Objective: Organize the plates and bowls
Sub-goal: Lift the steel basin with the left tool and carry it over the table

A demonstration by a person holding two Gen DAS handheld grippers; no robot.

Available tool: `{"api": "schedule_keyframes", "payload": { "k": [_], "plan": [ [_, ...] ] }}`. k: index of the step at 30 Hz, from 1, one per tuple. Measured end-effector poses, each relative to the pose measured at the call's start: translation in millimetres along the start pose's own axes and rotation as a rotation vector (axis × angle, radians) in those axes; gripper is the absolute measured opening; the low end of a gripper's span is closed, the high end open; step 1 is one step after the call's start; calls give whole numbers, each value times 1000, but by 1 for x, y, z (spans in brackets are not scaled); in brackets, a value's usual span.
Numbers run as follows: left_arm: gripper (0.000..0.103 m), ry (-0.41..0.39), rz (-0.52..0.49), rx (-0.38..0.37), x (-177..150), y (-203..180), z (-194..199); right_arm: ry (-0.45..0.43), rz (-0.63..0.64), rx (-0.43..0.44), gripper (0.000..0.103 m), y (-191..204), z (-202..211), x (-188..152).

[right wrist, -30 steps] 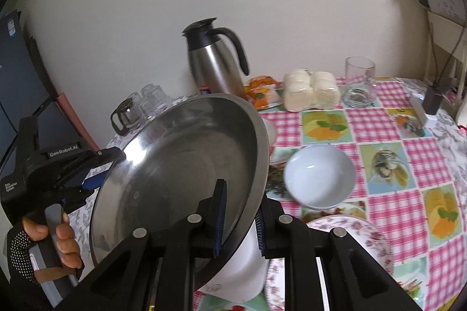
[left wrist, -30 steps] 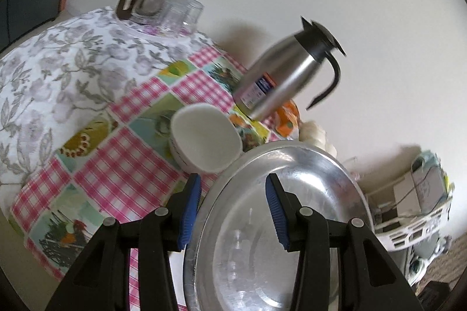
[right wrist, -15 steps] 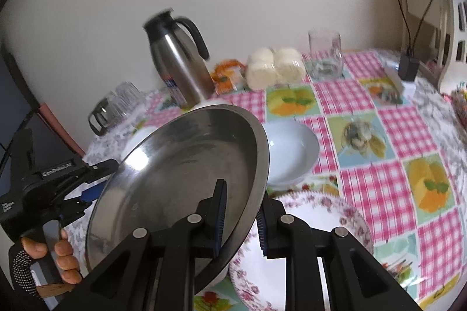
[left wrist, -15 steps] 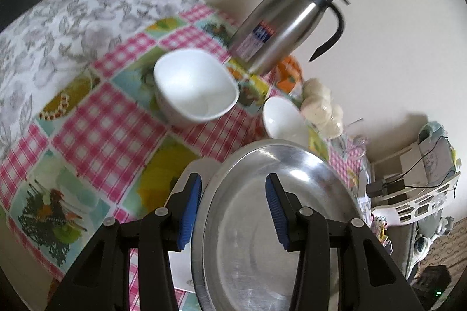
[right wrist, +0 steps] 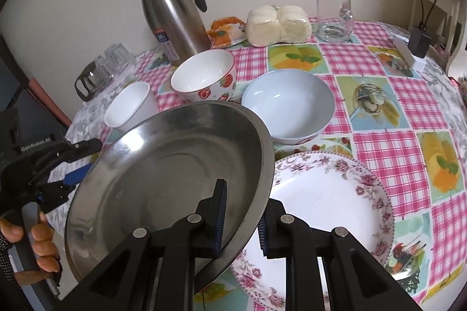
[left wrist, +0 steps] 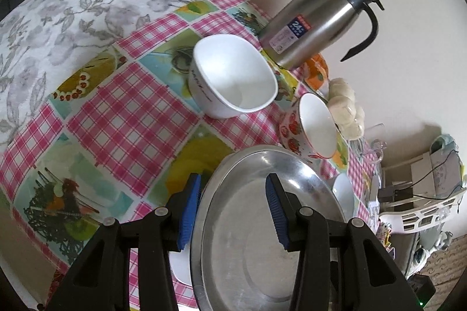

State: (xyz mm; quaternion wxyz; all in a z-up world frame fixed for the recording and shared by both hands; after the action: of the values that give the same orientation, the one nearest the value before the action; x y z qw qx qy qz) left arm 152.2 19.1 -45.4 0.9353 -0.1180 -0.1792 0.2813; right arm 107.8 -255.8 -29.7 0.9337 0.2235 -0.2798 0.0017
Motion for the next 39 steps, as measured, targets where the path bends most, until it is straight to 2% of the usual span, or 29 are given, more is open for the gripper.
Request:
{"api": "schedule_keyframes", "payload": {
  "k": [15, 24, 39],
  "plan": [
    [49, 61, 31, 78, 4, 13, -18, 79, 26, -20, 23, 11, -27, -5],
    [49, 109, 43, 106, -1, 16, -30, 151, -19, -28, 25, 0, -45, -12],
    [50, 100, 41, 137, -2, 13, -31, 189, -58, -29, 26, -3, -47, -15]
  ]
}}
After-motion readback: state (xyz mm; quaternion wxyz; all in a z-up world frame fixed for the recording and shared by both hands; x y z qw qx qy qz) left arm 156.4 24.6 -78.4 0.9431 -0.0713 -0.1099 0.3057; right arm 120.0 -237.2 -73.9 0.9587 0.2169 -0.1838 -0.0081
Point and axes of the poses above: each gripper's, at about its wrist camera, not at the fingertips, and z roughly against the way its jaws point, y to its left, x to its top, the point moved 2 cm from there along -z, roughly the way its jaws point, and after that the axes turned 13 degrees about x, right-handed, at the moved point
